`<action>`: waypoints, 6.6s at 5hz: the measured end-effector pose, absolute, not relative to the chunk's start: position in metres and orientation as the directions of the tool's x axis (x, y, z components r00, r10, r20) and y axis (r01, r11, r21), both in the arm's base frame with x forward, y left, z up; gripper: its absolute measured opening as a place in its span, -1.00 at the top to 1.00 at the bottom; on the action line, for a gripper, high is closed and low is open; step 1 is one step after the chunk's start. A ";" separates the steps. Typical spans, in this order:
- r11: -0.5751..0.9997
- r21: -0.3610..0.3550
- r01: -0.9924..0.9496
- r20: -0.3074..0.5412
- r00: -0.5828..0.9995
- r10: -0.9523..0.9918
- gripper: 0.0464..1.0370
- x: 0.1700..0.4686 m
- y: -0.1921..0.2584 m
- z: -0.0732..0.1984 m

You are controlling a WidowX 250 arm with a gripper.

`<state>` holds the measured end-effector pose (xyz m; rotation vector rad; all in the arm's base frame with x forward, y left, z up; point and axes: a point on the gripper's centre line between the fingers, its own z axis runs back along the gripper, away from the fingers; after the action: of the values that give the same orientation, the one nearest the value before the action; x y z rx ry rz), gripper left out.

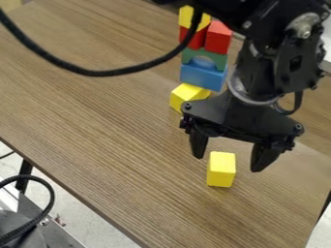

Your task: Take the yellow cube and put it on top of the red cube

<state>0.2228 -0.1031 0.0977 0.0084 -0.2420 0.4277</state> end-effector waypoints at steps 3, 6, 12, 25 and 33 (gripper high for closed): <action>0.902 -0.066 -0.427 0.227 0.874 0.430 -0.92 0.221 -0.105 0.080; 0.879 -0.096 -0.468 0.232 0.848 0.477 -0.93 0.237 -0.101 0.056; 0.851 -0.052 -0.523 0.242 0.820 0.519 0.11 0.258 -0.102 0.052; -0.030 -0.268 -0.963 0.129 -0.067 0.989 0.11 0.352 -0.038 0.206; -0.083 -0.243 -0.966 0.161 -0.125 0.979 0.11 0.353 -0.007 0.190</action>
<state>0.3531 -0.0067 0.1899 -0.0490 -0.3301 1.6635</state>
